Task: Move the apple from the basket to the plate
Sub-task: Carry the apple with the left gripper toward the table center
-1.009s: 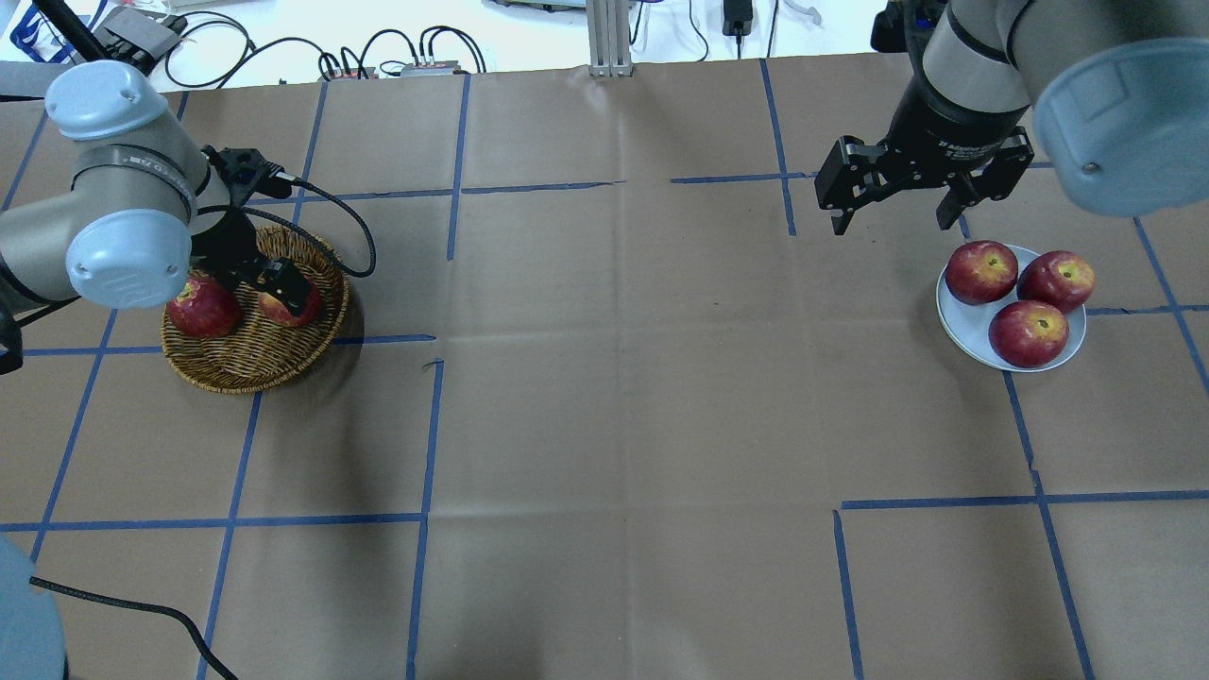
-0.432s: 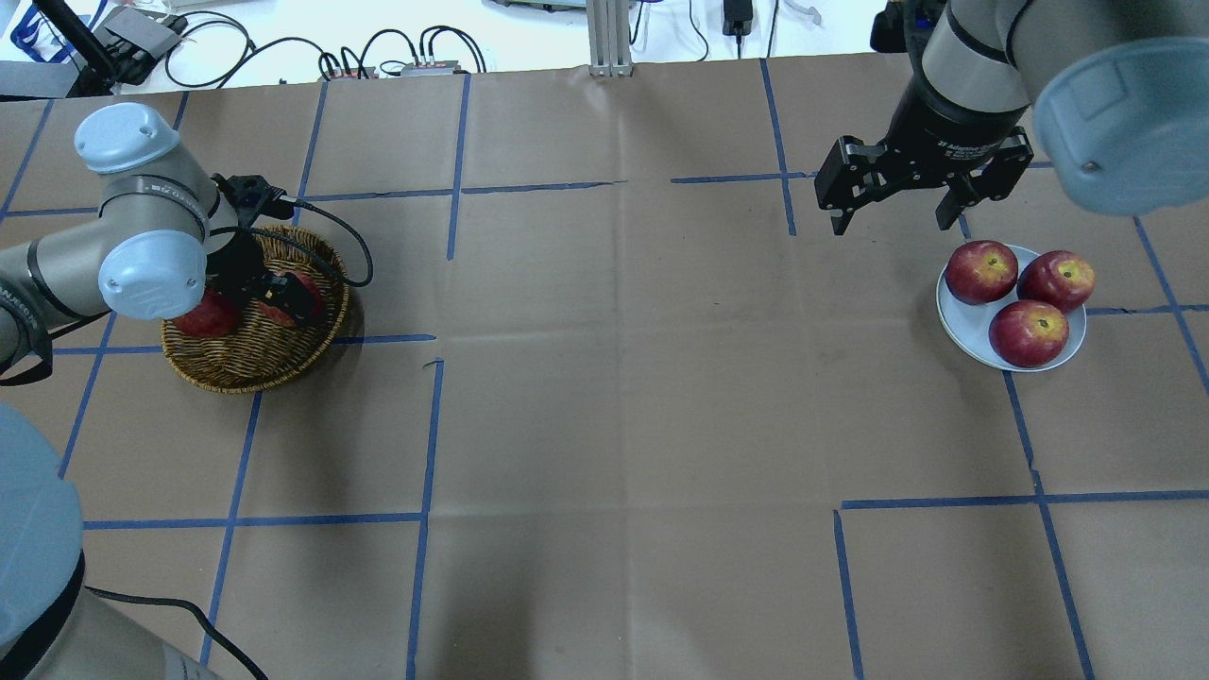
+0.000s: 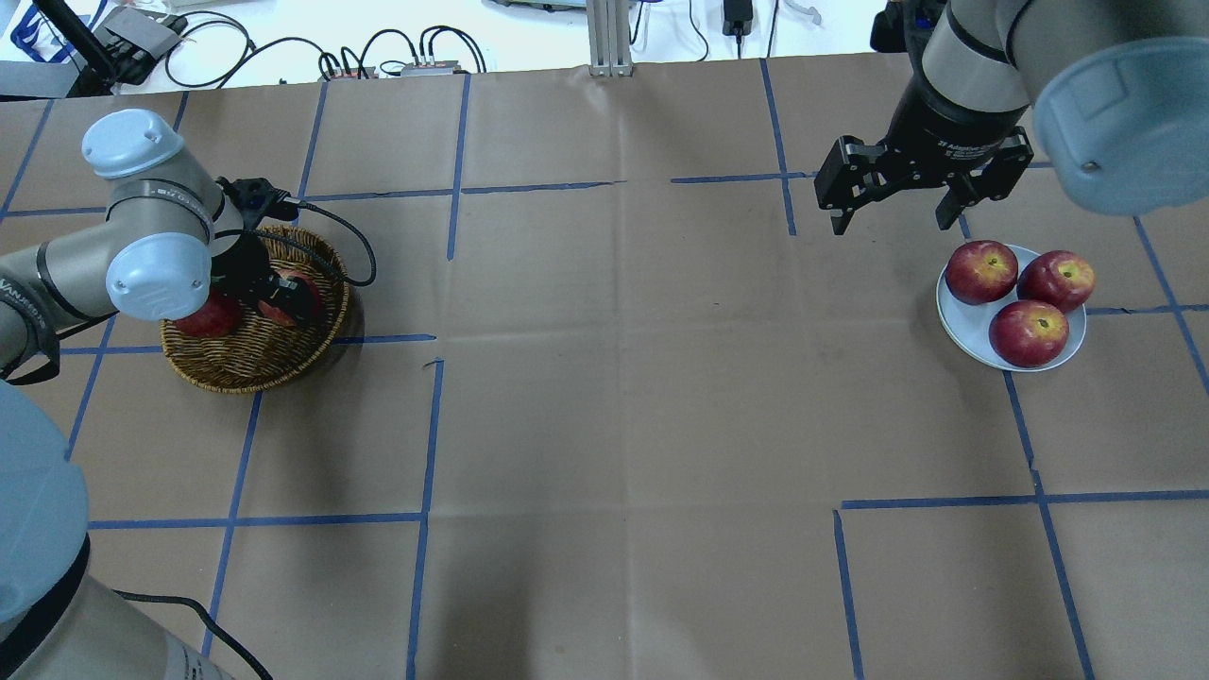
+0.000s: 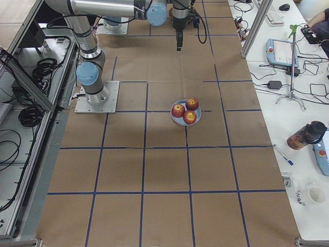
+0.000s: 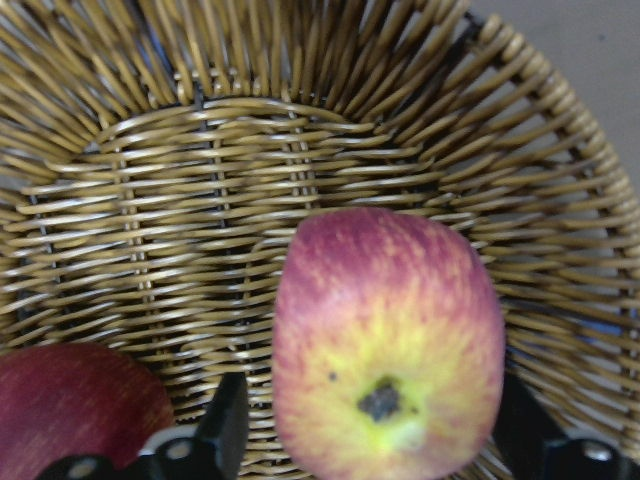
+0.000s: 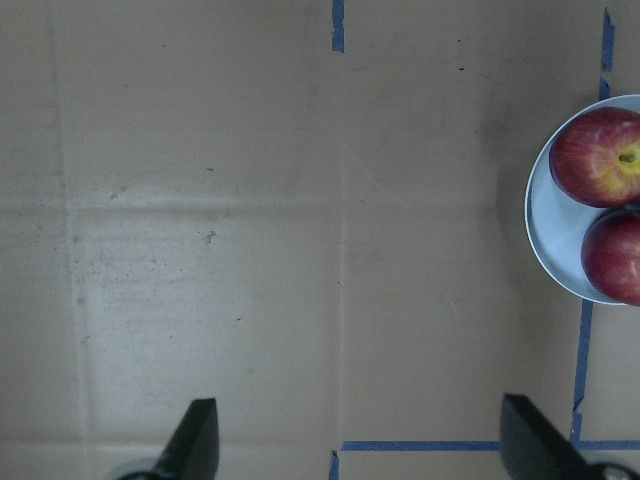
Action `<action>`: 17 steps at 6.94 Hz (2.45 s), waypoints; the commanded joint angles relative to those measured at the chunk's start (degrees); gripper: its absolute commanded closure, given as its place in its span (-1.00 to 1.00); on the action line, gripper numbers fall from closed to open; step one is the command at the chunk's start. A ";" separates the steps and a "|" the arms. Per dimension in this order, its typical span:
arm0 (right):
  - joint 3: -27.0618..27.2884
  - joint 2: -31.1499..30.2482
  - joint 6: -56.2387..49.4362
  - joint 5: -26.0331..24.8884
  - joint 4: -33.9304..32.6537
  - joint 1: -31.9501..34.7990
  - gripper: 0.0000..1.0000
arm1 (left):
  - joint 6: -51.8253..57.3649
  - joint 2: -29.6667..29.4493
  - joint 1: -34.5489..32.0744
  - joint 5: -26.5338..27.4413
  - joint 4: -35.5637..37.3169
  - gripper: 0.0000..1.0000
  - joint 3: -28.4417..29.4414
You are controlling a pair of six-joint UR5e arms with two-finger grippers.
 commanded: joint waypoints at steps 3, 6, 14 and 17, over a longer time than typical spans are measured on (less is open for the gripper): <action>0.00 0.00 0.00 0.00 -0.05 0.00 -1.00 | -9.00 3.66 -5.41 -1.74 -4.16 0.36 4.21; 0.00 0.00 0.00 0.00 -0.05 0.00 -1.00 | -34.01 6.67 -21.99 -2.01 -7.27 0.36 4.48; 0.00 0.00 0.00 0.00 0.04 0.00 -1.00 | -53.09 -7.48 -41.21 -2.18 -0.06 0.34 10.90; 0.00 0.00 0.00 0.00 -0.05 0.00 -1.00 | -53.09 -8.54 -41.30 -2.18 0.29 -0.26 10.99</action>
